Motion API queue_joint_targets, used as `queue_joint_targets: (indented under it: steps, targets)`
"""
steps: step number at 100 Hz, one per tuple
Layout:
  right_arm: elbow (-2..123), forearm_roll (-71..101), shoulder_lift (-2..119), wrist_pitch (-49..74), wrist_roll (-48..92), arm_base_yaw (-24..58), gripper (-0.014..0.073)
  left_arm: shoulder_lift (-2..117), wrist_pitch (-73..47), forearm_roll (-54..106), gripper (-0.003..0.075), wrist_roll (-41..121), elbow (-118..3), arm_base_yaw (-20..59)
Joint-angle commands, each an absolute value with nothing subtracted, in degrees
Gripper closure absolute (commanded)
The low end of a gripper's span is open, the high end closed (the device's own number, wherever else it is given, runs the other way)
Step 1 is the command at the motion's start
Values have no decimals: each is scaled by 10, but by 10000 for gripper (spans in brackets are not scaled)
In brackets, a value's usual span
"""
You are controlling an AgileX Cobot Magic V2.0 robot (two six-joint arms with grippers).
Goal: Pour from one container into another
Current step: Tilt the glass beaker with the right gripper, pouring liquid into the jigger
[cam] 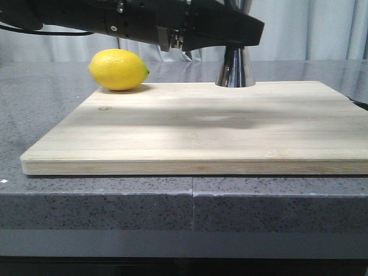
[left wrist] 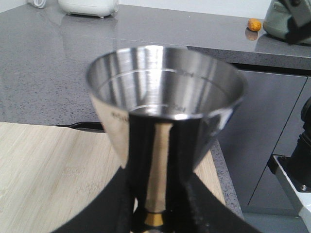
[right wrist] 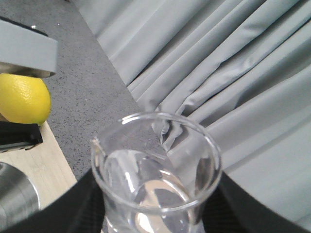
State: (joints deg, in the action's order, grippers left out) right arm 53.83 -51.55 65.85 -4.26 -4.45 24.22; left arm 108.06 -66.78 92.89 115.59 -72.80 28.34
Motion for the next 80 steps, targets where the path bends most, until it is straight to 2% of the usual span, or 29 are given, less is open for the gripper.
queue_joint_targets:
  steps: [1,80]
  targets:
    - [560,-531,648,-77,-42,243,394,1046,-733,969,741,1152,-746,289]
    - [560,-613,648,-85,-42,243,394,1046,-733,969,741,1152,-746,289]
